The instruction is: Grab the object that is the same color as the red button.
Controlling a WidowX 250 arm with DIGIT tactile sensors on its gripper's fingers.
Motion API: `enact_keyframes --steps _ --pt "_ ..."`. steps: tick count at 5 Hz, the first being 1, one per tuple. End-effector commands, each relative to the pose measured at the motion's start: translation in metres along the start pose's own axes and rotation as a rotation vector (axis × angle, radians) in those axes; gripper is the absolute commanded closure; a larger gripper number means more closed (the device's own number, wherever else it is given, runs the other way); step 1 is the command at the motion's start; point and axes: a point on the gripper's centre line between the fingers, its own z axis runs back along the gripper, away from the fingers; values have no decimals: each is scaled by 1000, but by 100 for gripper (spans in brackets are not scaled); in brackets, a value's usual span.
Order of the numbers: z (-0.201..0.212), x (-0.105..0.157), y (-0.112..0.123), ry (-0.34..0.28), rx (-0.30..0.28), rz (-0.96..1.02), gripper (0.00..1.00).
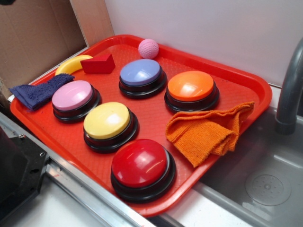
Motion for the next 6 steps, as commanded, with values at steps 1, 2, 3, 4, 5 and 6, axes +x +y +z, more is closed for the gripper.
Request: enact_keyframes --steps 1,2,3,4,5,6 --pt "0 0 0 0 0 0 0" --pt "-5 17 6 8 -19 113 0" --pt "-17 38 19 16 -37 269 0" --pt "-37 62 39 11 -12 458 0" --pt "-56 83 58 -25 -7 664 0" --pt "-84 108 82 -68 53 892 0"
